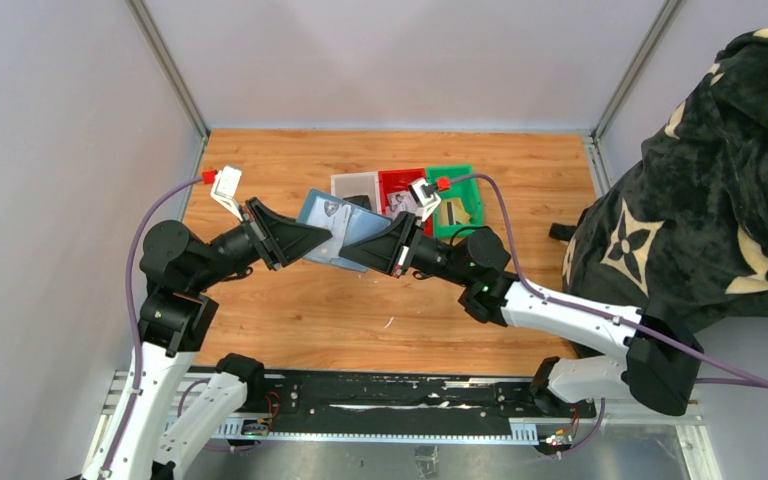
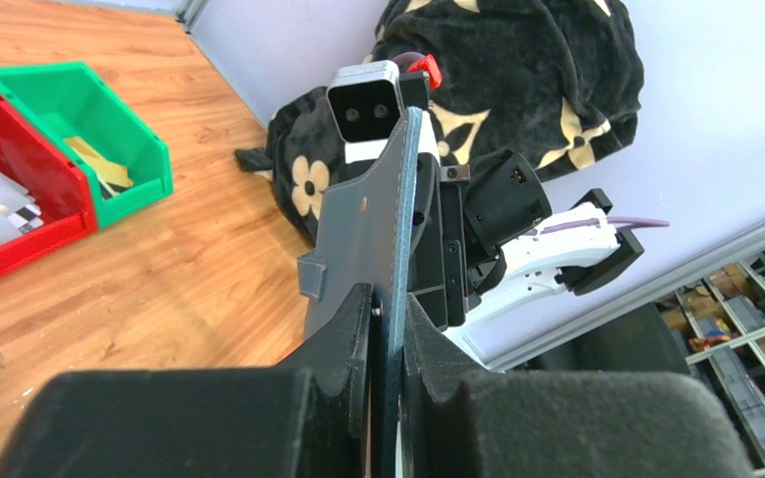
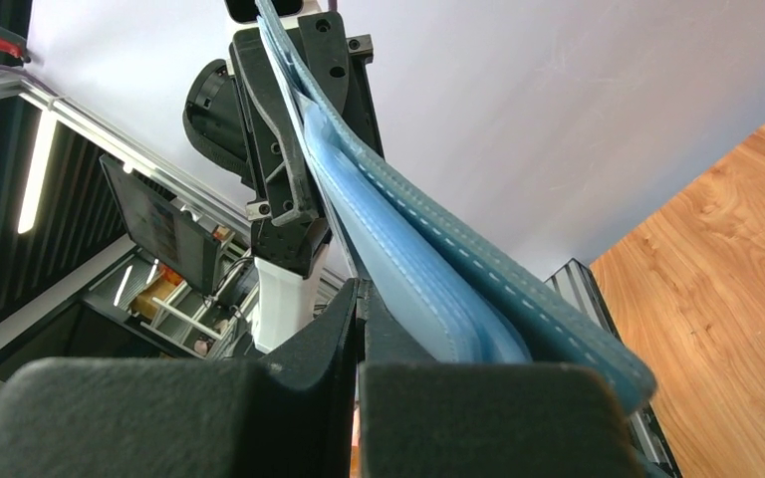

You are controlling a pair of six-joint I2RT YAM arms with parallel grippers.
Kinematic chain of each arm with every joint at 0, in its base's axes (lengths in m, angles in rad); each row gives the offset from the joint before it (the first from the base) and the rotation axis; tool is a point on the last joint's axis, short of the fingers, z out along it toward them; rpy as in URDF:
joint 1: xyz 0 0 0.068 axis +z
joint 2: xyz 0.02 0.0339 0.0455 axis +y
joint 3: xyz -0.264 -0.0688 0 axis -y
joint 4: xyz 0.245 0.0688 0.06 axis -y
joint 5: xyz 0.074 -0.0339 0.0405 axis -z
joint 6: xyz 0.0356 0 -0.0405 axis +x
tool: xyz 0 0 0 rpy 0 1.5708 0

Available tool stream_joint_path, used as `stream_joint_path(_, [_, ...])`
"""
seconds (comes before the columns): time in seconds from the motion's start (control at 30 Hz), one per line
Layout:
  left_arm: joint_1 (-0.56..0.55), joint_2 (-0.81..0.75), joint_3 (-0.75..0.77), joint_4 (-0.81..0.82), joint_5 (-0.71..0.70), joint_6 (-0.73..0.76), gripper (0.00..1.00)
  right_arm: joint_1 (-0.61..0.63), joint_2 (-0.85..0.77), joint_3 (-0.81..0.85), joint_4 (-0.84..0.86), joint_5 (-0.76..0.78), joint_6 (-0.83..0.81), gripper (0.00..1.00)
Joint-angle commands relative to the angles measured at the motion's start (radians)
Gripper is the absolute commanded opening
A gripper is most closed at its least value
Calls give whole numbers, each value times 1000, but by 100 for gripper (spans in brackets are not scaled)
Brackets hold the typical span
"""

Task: Take the credit cards out of the card holder
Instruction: Remove the credit card from the card holder.

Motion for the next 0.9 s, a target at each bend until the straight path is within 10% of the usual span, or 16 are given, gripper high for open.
stream_joint_path(0.0, [-11,-4,42,18,30,-18,11,-15,-36,-21,-58,35,-45,0])
stream_joint_path(0.27, [-11,-5,47,14,24,-10,4,-16,-67,-20,-144,-3,-88,0])
stream_joint_path(0.53, [-11,-1,53,6,21,-2,2,-16,-17,26,49,-86,-9,43])
stream_joint_path(0.87, [-11,1,64,-3,21,5,1,-15,12,107,34,-138,-15,45])
